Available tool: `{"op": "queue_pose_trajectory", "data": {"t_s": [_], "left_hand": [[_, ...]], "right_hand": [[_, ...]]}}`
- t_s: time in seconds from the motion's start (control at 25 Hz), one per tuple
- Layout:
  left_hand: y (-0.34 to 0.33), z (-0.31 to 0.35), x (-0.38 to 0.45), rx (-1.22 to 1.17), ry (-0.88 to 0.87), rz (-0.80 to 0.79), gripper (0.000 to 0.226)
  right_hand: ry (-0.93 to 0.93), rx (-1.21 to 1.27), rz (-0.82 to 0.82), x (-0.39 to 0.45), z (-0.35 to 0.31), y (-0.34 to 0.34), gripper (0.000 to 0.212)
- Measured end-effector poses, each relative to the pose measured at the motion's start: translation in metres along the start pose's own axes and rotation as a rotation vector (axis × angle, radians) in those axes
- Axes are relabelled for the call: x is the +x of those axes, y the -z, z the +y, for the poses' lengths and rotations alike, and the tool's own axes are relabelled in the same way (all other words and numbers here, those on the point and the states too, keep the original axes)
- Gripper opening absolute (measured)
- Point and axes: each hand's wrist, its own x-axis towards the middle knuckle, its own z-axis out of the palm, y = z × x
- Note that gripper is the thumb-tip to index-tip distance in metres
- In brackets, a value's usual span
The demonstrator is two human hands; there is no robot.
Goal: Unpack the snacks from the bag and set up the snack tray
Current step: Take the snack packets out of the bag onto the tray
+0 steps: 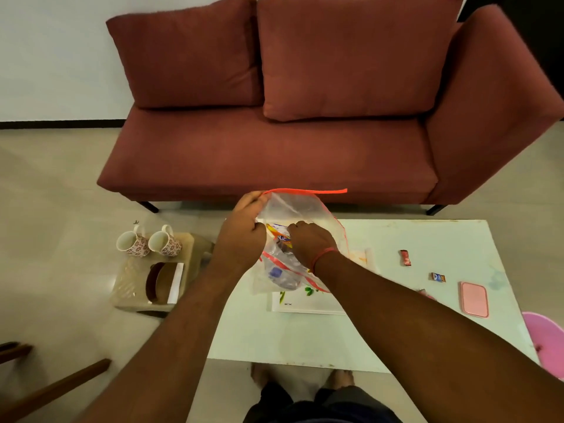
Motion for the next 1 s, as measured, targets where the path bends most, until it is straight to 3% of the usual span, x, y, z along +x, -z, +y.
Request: {"op": "queue_pose_trajectory", "data": {"t_s": [0.12, 0.2, 0.4, 0.48, 0.56, 0.64, 0.76, 1.0], "left_hand": [[0.000, -0.032, 0.000, -0.020, 0.095, 0.061, 0.061], [-0.001, -0.053, 0.002, -0.060, 0.160, 0.079, 0.059], [-0.015, -0.096, 0.008, -0.108, 0.249, 0.119, 0.058], [-0.019, -0.111, 0.007, -0.070, 0.262, 0.146, 0.060], [-0.023, -0.126, 0.004, -0.007, 0.252, 0.132, 0.060], [-0.028, -0.138, 0.000, 0.037, 0.227, 0.116, 0.061], [-0.036, -0.146, -0.005, 0.036, 0.242, 0.140, 0.060], [-0.056, -0.150, -0.017, 0.120, 0.266, 0.119, 0.059]], "right_hand": [[0.021, 0.127, 0.091, -0.013, -0.021, 0.014, 0.038], [-0.049, 0.349, 0.202, -0.030, -0.029, 0.015, 0.037], [-0.469, 1.328, 0.628, -0.073, -0.008, -0.010, 0.015], [-0.605, 1.557, 0.788, -0.079, 0.013, -0.032, 0.011], [-0.783, 1.608, 0.870, -0.076, 0.038, -0.067, 0.011], [-0.987, 1.503, 0.827, -0.072, 0.066, -0.110, 0.013], [-1.224, 1.296, 0.594, -0.064, 0.106, -0.171, 0.020], [-1.179, 1.390, 0.064, -0.034, 0.144, -0.227, 0.040]]}}
